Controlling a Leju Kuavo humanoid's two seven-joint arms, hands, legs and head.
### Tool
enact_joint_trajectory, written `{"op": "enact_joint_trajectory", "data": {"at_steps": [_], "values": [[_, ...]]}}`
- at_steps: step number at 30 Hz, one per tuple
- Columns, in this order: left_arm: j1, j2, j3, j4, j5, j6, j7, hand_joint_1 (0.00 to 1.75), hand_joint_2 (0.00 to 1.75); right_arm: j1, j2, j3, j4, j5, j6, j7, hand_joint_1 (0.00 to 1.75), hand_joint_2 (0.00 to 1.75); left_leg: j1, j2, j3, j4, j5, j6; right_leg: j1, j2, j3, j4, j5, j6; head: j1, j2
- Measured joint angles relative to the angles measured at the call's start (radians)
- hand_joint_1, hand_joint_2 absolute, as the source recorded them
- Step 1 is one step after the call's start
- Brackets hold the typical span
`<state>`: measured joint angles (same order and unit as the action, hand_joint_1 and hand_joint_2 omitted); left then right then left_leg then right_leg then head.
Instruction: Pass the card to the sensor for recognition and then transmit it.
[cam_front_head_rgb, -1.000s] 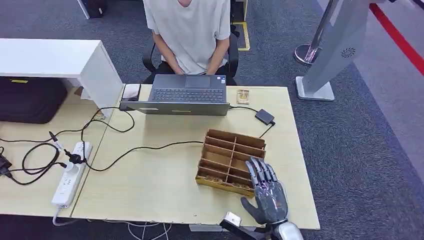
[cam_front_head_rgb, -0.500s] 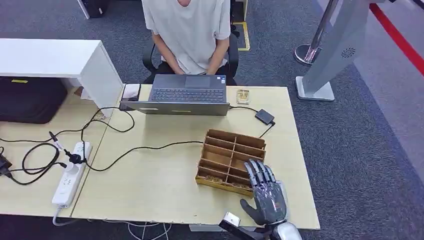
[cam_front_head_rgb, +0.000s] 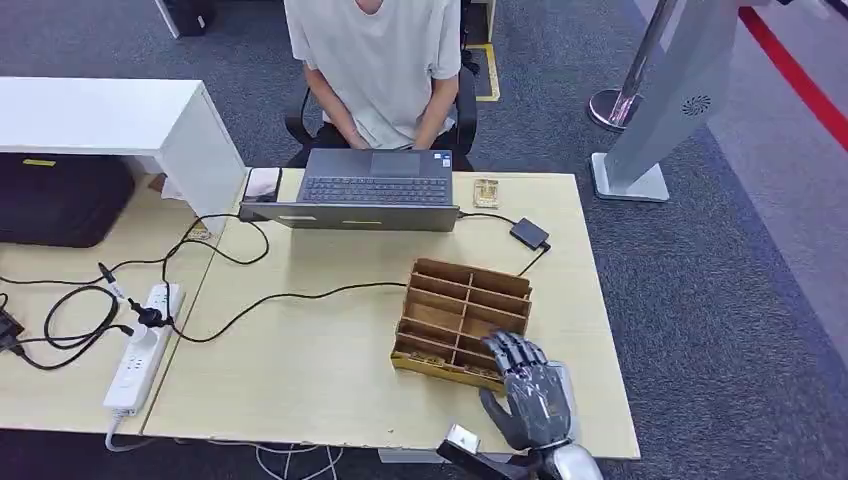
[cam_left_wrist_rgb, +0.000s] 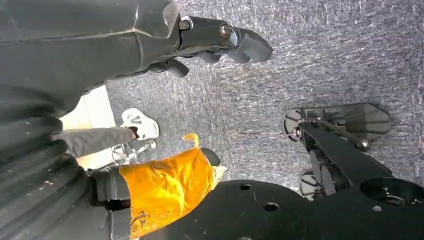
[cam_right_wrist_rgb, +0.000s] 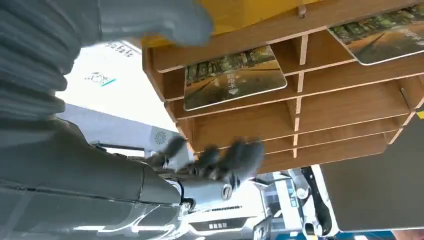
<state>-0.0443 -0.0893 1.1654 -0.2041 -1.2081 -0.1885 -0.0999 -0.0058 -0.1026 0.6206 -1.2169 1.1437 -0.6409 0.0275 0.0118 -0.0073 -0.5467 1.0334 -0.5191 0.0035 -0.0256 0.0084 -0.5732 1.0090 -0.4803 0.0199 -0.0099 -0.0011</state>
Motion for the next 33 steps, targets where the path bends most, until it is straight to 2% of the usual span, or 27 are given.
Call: {"op": "enact_joint_trajectory", "data": {"at_steps": [24,30,33], "values": [[0.0,0.0,0.002,0.0,-0.006,0.0,-0.008,0.0,1.75,-0.004,0.0,0.002,0.001,-0.045,-0.011,-0.008,1.75,1.75,0.0,0.0,0.0,0.0,0.0,0.0,0.0,0.0,0.0,0.0,0.0,0.0,0.0,0.0],[0.0,0.003,0.002,0.0,-0.011,0.03,-0.017,0.0,1.75,-0.004,0.0,0.0,0.021,-0.078,-0.036,-0.04,1.75,1.75,0.0,0.0,0.0,0.0,0.0,0.0,0.0,0.0,0.0,0.0,0.0,0.0,0.0,0.0],[0.0,0.007,0.002,0.0,-0.013,0.031,-0.011,0.0,1.75,-0.005,0.0,-0.005,0.021,-0.147,-0.026,-0.08,1.75,1.75,0.0,0.0,0.0,0.0,0.0,0.0,0.0,0.0,0.0,0.0,0.0,0.0,0.0,0.0]]}}
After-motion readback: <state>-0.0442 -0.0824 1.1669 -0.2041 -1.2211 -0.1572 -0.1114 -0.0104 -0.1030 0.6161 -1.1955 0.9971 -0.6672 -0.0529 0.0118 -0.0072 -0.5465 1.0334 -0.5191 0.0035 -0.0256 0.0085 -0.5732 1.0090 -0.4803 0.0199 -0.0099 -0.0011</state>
